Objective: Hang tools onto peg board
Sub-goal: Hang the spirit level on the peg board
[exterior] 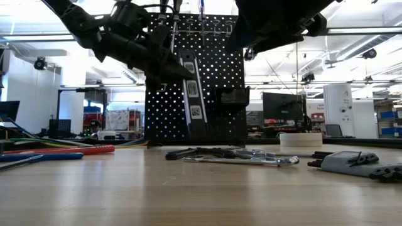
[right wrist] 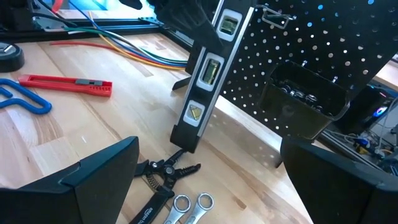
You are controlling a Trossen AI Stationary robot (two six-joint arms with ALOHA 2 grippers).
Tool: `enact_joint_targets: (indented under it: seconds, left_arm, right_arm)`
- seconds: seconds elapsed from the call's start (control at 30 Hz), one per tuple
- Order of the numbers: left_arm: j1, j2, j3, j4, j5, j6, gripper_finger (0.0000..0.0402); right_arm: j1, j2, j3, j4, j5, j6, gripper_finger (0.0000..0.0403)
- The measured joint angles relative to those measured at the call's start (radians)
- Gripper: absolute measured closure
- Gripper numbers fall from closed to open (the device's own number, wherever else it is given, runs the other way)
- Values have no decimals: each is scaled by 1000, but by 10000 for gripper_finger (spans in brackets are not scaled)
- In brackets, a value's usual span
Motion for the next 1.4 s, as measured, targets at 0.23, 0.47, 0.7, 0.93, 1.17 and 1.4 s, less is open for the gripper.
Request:
enact_joint_targets:
  seconds: [0.23,0.47,0.7,0.93,1.17,1.4]
  left_arm:
    - [3,0,0,-28,1,0,360]
    - [6,-22,0,-26,-20,3,360]
    - [26,-50,-2,-68,-19,4,360]
    - [27,-48,-2,-84,-20,-10,360]
    - [37,-46,-3,-91,-16,-32,360]
    - [38,-47,-4,-88,0,-23,360]
  right_arm:
    - [0,0,0,3,0,-8,18]
    - [0,0,0,3,0,-10,18]
    - [0,0,0,3,0,-12,18]
    - [0,0,0,4,0,-13,18]
    - [0,0,0,7,0,-16,18]
    - [1,0,0,8,0,-17,18]
